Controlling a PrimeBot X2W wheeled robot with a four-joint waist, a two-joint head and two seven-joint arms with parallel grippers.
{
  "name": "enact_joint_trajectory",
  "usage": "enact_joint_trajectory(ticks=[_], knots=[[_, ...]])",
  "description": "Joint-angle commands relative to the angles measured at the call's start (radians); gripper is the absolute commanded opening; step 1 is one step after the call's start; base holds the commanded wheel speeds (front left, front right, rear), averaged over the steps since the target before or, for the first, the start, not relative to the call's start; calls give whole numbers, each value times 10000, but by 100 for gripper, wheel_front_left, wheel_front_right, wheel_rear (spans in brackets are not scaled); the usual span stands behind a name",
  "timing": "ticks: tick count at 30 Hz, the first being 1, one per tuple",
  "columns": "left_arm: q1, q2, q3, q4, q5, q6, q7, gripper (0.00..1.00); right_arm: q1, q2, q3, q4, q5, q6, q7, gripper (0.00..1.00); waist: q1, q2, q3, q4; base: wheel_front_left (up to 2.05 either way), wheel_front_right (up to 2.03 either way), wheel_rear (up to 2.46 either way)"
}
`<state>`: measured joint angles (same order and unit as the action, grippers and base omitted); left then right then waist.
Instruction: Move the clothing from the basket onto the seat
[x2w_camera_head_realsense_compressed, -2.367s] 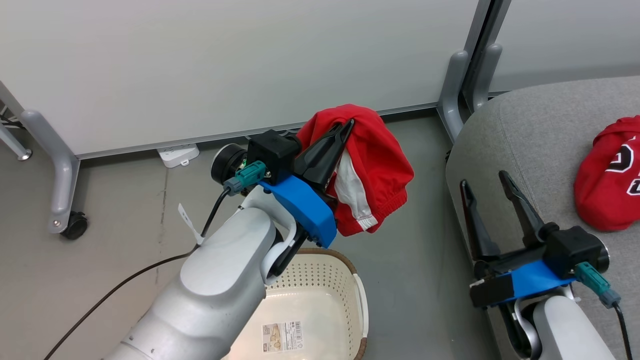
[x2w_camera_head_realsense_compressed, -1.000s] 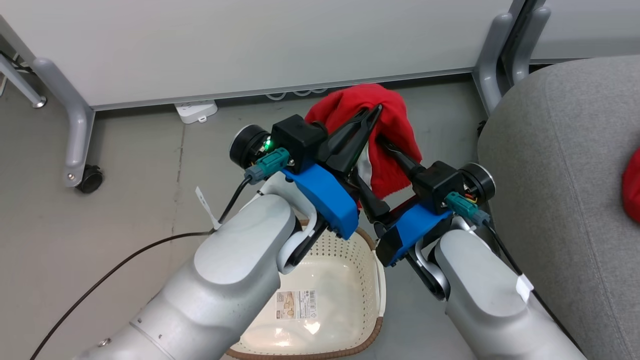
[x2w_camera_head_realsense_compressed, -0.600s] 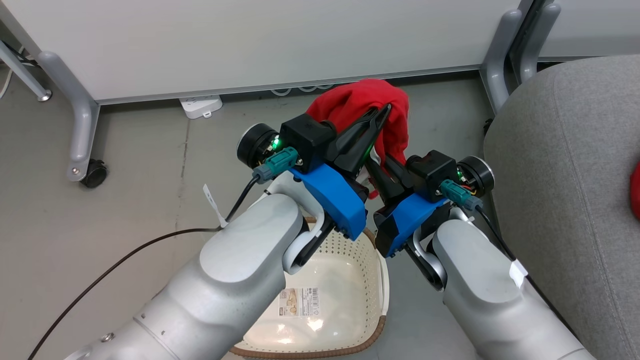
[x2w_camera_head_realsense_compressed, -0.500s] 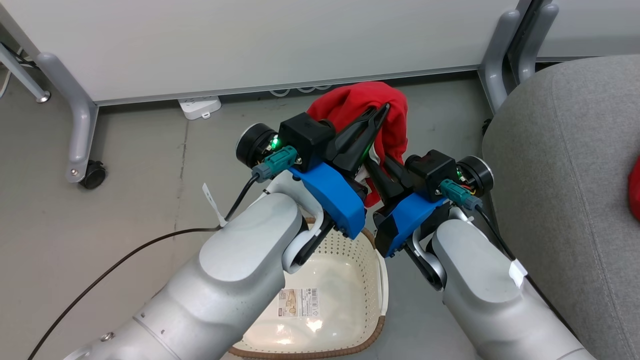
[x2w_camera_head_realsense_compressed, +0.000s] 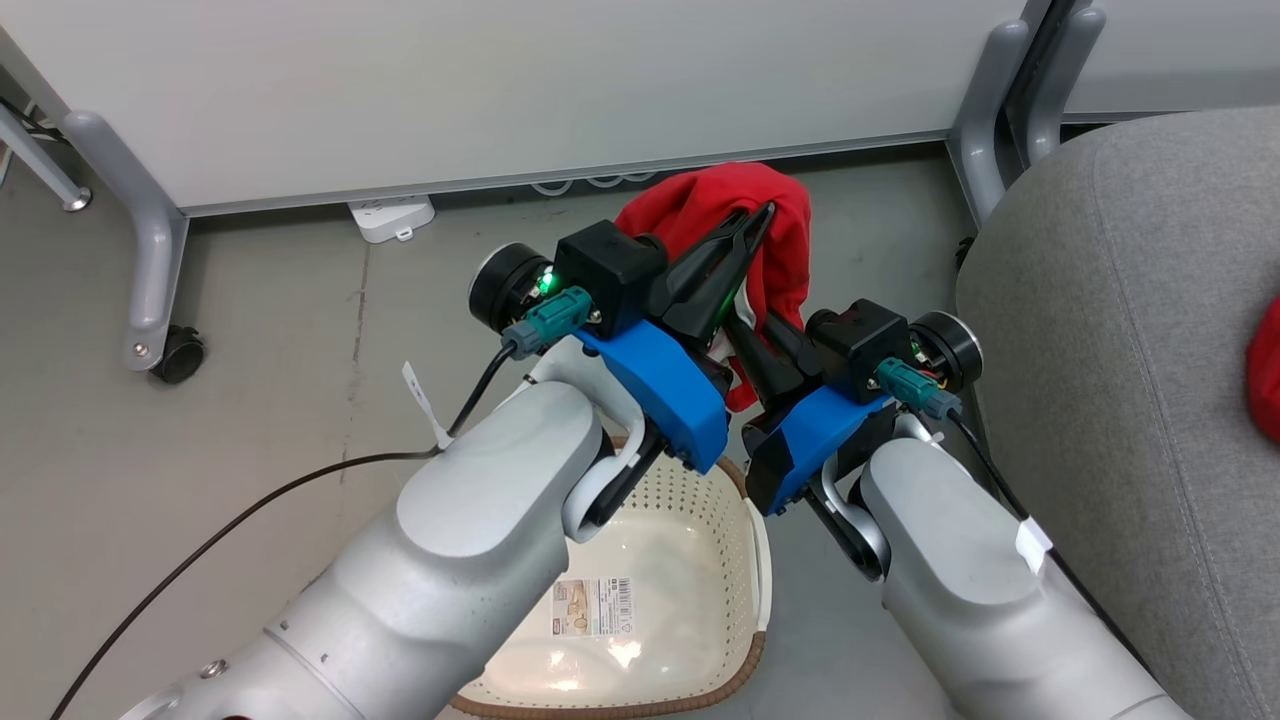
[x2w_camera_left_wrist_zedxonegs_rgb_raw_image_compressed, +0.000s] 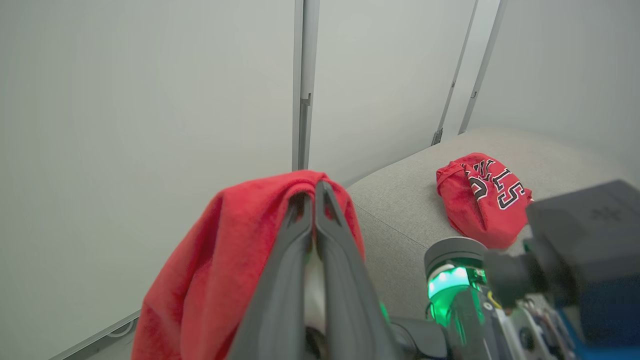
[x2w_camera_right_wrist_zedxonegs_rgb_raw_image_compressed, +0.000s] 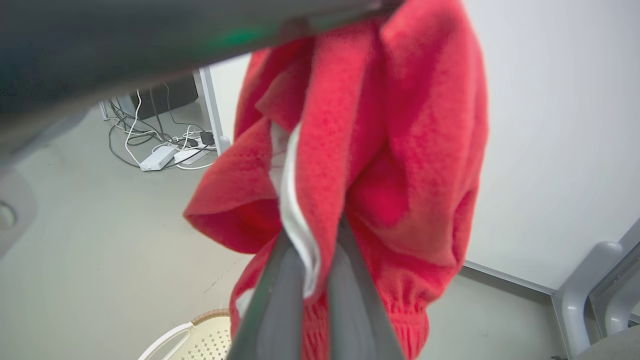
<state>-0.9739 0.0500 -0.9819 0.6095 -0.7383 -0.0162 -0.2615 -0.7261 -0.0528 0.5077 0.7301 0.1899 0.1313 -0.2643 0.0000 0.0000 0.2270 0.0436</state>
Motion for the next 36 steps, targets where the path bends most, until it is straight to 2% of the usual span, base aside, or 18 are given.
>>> enact_joint_trajectory(ticks=[1, 3, 4, 5, 21, 27, 36], knots=[[-115, 13, 15, -5, 0, 13, -49, 0, -114, 42, 13, -20, 49, -11, -1, 0, 0, 0, 8, -1, 0, 0, 0], [-118, 14, 51, -3, 19, 49, -49, 0, -142, 42, 20, -21, 46, -11, -1, 0, 0, 0, 20, -4, 0, 0, 0], [-119, 13, 71, -12, 30, 62, -50, 40, -158, 42, 23, -22, 49, -11, -1, 0, 0, 0, 26, -4, 0, 0, 0], [-134, 13, 99, -33, 77, 95, -50, 100, -169, 43, 21, -21, 55, -11, -1, 0, 0, 0, 32, -3, 0, 0, 0], [-161, 14, 257, 34, 297, 196, -49, 100, -340, 37, -274, -59, -20, -11, -3, 0, 0, 0, 220, -186, 0, 0, 0], [-258, 26, 336, 154, 441, 160, -49, 100, -364, -70, -603, -275, -55, -11, -2, 0, 0, 0, 479, -642, 0, 0, 0], [-397, 52, 282, 300, 657, 77, -48, 100, -138, -397, -1447, -871, -85, -11, -2, 0, 0, 0, 862, -1742, 0, 0, 0]])
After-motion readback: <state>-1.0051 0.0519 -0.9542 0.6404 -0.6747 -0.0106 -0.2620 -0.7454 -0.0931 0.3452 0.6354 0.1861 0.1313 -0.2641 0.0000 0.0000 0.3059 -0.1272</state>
